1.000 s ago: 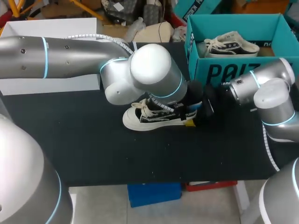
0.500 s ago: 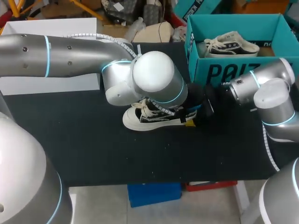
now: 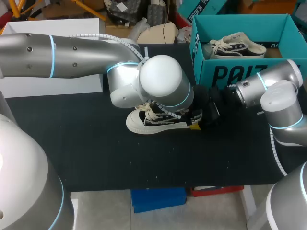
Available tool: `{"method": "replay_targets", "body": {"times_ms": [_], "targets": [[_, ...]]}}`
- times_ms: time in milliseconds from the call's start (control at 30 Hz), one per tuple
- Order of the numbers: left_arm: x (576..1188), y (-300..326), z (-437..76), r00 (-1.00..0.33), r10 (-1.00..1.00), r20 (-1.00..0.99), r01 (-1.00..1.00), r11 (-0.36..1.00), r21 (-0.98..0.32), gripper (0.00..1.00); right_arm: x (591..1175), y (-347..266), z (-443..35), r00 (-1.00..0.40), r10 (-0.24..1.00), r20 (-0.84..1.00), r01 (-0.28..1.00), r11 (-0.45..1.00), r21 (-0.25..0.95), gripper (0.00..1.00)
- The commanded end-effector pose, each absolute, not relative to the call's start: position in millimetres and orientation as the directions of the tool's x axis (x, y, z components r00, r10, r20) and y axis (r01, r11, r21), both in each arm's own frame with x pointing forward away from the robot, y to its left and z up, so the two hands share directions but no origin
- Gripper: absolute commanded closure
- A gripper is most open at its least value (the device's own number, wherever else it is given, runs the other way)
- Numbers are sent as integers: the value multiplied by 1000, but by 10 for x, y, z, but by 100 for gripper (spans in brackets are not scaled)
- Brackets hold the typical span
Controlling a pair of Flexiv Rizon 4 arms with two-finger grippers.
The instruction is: Take the shoe out of the shoebox, open the shoe tongue, remove and reinsert the insole, then place the shoe into the shoebox
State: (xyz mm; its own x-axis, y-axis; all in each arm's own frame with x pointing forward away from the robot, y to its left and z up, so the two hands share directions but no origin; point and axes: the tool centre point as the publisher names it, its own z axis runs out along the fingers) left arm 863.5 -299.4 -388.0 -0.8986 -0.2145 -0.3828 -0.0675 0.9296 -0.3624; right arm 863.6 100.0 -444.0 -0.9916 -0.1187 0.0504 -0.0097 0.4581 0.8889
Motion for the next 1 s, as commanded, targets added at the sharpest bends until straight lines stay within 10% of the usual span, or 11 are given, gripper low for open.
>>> {"method": "replay_targets", "body": {"times_ms": [33,1000], "targets": [[8629,-3000,-3885,-895,-219,-388,-70,929,-363,100,8628,1006,-4432,-992,-117,51,-9,459,888,100],[7657,-2744,-1745,-994,-112,-5,-59,559,-827,100,8628,1006,-4432,-992,-117,51,-9,459,888,100]]}}
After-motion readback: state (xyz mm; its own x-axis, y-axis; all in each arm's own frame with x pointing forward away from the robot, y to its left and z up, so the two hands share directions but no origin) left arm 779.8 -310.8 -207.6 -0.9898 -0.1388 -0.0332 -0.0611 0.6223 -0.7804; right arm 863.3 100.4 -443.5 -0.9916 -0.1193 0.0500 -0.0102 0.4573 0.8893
